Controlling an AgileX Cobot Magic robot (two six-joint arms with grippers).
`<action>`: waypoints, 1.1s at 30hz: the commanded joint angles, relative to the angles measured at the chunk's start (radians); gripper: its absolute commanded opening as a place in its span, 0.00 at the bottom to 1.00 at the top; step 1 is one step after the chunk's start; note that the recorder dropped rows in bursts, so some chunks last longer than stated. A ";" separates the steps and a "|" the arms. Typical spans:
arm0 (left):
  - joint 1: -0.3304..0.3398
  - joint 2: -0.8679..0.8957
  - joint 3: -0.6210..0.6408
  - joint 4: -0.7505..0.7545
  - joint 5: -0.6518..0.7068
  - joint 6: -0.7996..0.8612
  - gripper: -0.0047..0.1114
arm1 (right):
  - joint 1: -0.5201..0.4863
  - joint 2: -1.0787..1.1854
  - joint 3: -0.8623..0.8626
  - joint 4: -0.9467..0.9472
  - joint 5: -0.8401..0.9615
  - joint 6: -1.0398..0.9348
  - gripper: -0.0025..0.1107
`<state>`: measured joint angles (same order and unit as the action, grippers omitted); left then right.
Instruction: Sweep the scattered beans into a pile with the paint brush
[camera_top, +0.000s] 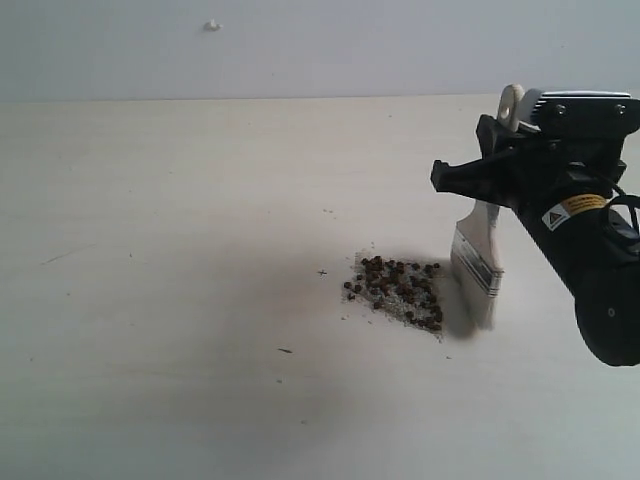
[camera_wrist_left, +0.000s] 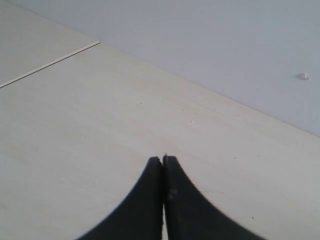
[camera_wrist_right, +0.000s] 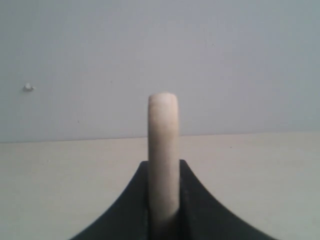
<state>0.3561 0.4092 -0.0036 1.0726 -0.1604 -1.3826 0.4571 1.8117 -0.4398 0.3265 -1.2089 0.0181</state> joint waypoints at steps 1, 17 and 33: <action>0.004 -0.002 0.004 -0.007 0.002 0.002 0.04 | 0.002 0.004 -0.021 -0.068 0.004 0.022 0.02; 0.004 -0.002 0.004 -0.007 0.002 0.002 0.04 | 0.002 -0.004 -0.031 -0.116 0.012 0.070 0.02; 0.004 -0.002 0.004 -0.007 0.002 0.002 0.04 | 0.002 -0.201 0.103 -0.052 0.012 0.041 0.02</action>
<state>0.3561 0.4092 -0.0036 1.0726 -0.1604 -1.3826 0.4571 1.6471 -0.3626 0.2965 -1.1899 0.0606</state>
